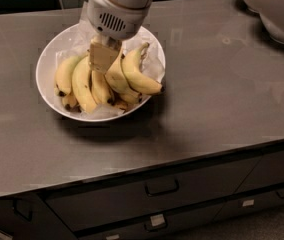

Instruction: Pick banana from white bowl

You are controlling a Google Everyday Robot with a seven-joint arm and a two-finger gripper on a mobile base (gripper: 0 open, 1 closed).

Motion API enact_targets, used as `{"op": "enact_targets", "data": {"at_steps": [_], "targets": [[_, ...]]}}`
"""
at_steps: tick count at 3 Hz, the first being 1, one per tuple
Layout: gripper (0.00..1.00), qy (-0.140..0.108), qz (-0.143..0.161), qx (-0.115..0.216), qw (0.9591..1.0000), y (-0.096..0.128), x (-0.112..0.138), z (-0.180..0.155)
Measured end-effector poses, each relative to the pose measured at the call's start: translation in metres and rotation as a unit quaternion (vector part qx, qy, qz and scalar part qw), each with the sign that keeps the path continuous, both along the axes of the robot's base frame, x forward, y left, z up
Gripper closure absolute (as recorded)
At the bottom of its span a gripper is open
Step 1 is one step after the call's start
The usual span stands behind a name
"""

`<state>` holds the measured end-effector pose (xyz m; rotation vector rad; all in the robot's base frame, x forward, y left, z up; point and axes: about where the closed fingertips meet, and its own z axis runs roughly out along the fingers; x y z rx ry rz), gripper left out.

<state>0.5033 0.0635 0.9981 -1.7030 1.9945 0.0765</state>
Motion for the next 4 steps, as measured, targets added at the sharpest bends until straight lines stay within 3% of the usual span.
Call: {"op": "enact_targets", "data": {"at_steps": [1,2,3,4], "targets": [[1.0,-0.028,0.026,0.053,0.9979,-0.011,-0.009,0.021],[1.0,-0.054,0.054,0.102,0.9918,-0.021,-0.018,0.041],[1.0,-0.077,0.098,0.156,0.9799,-0.03,-0.036,0.062],[1.0,-0.08,0.103,0.155,0.9793,-0.025,-0.039,0.067]]}}
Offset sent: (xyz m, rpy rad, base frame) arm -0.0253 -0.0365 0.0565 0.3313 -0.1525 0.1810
